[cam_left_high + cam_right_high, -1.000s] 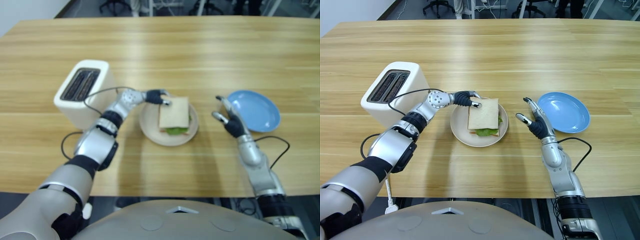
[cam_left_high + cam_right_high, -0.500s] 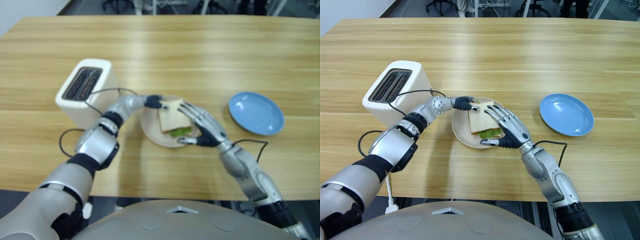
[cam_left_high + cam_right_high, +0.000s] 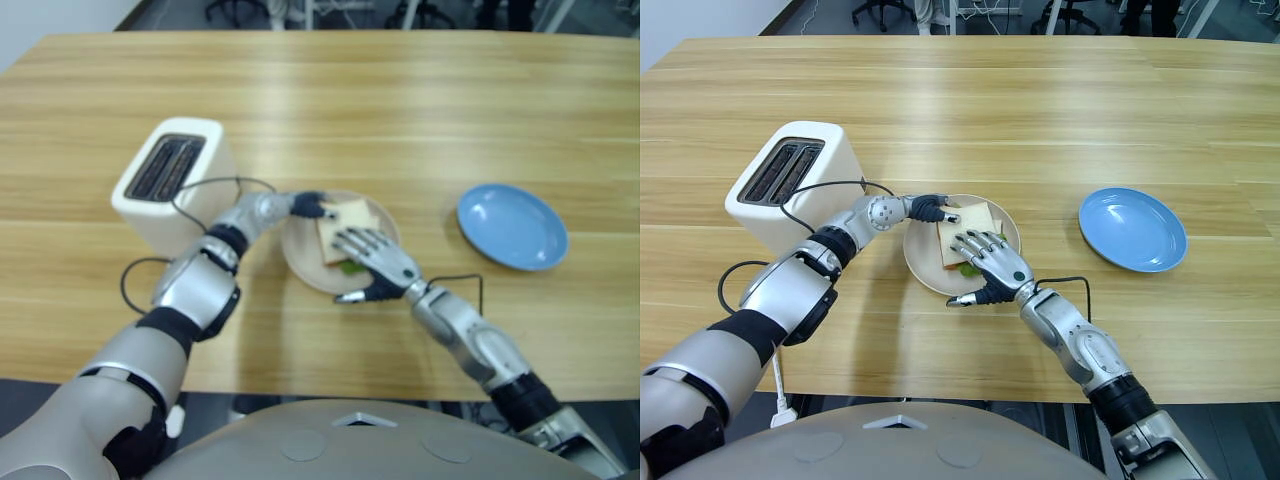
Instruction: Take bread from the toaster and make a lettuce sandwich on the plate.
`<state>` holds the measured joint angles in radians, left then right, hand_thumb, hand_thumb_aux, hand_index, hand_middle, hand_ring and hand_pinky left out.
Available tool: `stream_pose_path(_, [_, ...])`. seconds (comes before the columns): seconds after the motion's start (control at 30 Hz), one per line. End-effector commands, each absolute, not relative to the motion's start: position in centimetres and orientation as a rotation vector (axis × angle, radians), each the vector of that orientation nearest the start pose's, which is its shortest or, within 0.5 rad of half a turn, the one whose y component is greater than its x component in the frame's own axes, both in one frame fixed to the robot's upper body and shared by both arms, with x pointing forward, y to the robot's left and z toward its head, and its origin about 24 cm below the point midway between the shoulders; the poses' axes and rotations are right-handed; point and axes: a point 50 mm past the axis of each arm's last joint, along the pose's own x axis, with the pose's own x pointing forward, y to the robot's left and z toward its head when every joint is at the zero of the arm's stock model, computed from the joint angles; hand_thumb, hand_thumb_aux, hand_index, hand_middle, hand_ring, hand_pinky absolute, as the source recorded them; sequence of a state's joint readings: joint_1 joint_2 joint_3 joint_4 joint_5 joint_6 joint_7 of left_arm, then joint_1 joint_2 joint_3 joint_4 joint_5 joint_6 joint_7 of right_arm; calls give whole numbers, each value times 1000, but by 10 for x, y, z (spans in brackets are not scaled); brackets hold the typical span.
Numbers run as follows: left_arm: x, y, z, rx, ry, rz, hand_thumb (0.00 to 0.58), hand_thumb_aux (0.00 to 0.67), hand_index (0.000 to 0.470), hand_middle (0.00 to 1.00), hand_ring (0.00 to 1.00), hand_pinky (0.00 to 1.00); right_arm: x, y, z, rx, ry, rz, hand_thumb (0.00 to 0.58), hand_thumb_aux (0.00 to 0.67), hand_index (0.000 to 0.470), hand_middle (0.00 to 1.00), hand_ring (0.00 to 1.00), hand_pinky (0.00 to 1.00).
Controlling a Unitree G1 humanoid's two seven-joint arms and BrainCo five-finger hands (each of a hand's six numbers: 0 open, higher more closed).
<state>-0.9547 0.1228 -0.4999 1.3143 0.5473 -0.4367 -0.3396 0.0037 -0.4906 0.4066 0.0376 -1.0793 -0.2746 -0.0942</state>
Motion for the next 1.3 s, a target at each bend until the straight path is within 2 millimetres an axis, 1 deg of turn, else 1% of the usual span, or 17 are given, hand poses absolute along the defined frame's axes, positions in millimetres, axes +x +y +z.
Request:
stream_pose_path(0.03, [355,67,32,1125,124,-995,580,670,460,1000,1000,1000,214,-144,-13,-1541,-189,702,0,0,0,0,0,0])
stream_pose_path(0.13, [356,67,35,1112,108,-980,580,670,460,1000,1000,1000,207,-146,-19,-1541,-142,742,0,0,0,0,0,0])
stream_pose_path(0.2, [360,68,40,1108,73,-944,580,670,460,1000,1000,1000,204,-146,-21,-1529,-121,763,0,0,0,0,0,0])
stream_pose_path(0.23, [363,68,46,1103,34,-910,530,473,325,831,831,831,203,-146,-22,-1524,-116,769,0,0,0,0,0,0])
stream_pose_path(0.27, [367,69,54,1098,-14,-859,0,0,0,145,145,145,202,-146,-22,-1522,-115,771,0,0,0,0,0,0])
stream_pose_path(0.3, [372,71,64,1095,-75,-804,0,0,0,0,0,0,202,-146,-22,-1521,-116,770,0,0,0,0,0,0])
stream_pose_path(0.47, [389,89,118,1144,-404,-526,0,0,0,0,0,0,203,-145,-23,-1516,-110,768,0,0,0,0,0,0])
stream_pose_path(0.57, [395,105,141,1183,-519,-396,0,0,0,0,0,0,203,-144,-24,-1512,-106,767,0,0,0,0,0,0])
stream_pose_path(0.67, [397,121,152,1213,-560,-318,0,0,0,0,0,0,203,-143,-24,-1510,-106,766,0,0,0,0,0,0])
stream_pose_path(0.77, [394,137,157,1187,-591,-283,0,0,0,0,0,0,204,-142,-24,-1520,-112,767,0,0,0,0,0,0])
stream_pose_path(0.9, [388,155,153,1148,-583,-254,0,0,0,0,0,0,207,-140,-14,-1512,-173,729,0,0,0,0,0,0])
stream_pose_path(0.97, [383,159,147,1123,-579,-263,0,0,0,0,0,0,211,-135,3,-1492,-290,659,0,0,0,0,0,0])
stream_pose_path(1.0, [378,160,140,1094,-573,-281,0,0,0,0,0,0,213,-129,23,-1468,-415,579,0,0,0,0,0,0])
stream_pose_path(1.07, [372,160,133,1054,-565,-305,0,0,0,0,0,0,213,-122,51,-1432,-581,461,0,0,0,0,0,0])
stream_pose_path(1.13, [366,157,123,944,-523,-339,0,0,0,0,0,0,211,-120,79,-1375,-715,344,0,0,0,0,0,0])
stream_pose_path(1.23, [357,152,112,721,-448,-405,0,0,0,0,0,0,205,-122,108,-1271,-820,230,0,0,0,0,0,0])
stream_pose_path(1.3, [350,151,112,604,-428,-448,0,0,0,0,0,0,200,-123,119,-1215,-837,207,0,0,0,0,0,0])
